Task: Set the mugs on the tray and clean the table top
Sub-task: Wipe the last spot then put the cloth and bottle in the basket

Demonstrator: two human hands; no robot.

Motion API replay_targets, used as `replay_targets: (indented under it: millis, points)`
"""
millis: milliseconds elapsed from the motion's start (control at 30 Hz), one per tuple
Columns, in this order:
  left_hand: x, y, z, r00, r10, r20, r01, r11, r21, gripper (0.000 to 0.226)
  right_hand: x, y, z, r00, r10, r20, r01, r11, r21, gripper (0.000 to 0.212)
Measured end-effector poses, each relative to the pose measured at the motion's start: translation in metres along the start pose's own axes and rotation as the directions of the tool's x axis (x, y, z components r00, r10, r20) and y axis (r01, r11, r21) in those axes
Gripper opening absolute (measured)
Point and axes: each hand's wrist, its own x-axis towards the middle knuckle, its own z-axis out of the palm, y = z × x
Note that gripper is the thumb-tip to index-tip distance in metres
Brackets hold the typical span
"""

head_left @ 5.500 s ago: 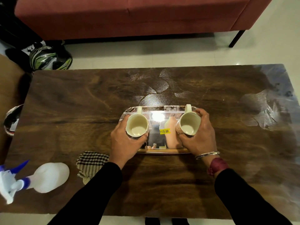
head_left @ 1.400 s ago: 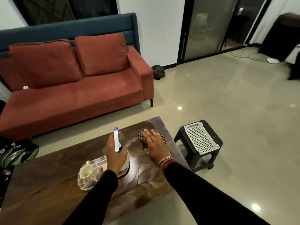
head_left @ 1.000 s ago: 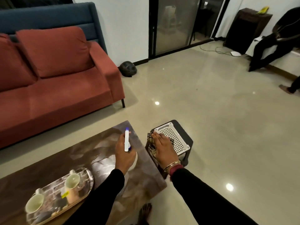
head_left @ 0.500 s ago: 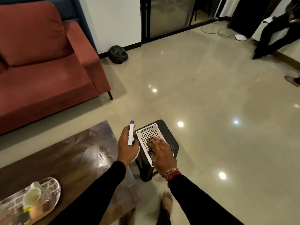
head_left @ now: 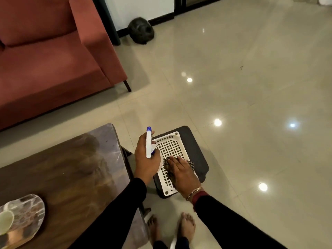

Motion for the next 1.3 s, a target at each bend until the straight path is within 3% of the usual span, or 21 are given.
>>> replay_targets:
  millis: [133, 333, 633, 867, 1000, 1167, 1300]
  points:
    - [0.025, -0.051, 0.029, 1.000, 0.010, 0.020, -0.010, 1.000, -0.012, 0.066, 0.039, 0.032, 0.059, 0.975, -0.111, 0.193, 0.140, 0.979, -0.147, 0.055]
    - [0.048, -0.103, 0.055, 1.000, 0.026, 0.017, -0.026, 0.999, -0.023, 0.063, 0.042, 0.068, 0.108, 0.913, -0.213, 0.346, 0.262, 0.960, -0.101, 0.063]
    - [0.062, -0.123, 0.081, 0.997, 0.032, 0.064, -0.034, 0.999, 0.033, 0.064, 0.044, 0.086, 0.121, 0.894, -0.223, 0.389, 0.294, 0.947, -0.132, 0.080]
    - [0.062, -0.121, 0.098, 0.991, 0.063, 0.117, -0.065, 0.998, 0.012, 0.063, 0.052, 0.087, 0.118, 0.856, -0.347, 0.383, 0.431, 0.888, -0.160, 0.064]
    - [0.066, -0.122, 0.101, 0.992, 0.041, 0.119, -0.038, 0.999, -0.026, 0.064, 0.058, 0.092, 0.114, 0.808, -0.381, 0.450, 0.500, 0.847, -0.179, 0.067]
    - [0.066, -0.126, 0.103, 0.997, 0.040, 0.064, -0.039, 0.999, -0.025, 0.059, 0.055, 0.094, 0.119, 0.825, -0.371, 0.427, 0.472, 0.867, -0.158, 0.081]
    - [0.059, -0.127, 0.107, 0.999, 0.028, -0.016, -0.029, 0.999, -0.040, 0.057, 0.051, 0.094, 0.120, 0.854, -0.360, 0.376, 0.430, 0.895, -0.119, 0.071]
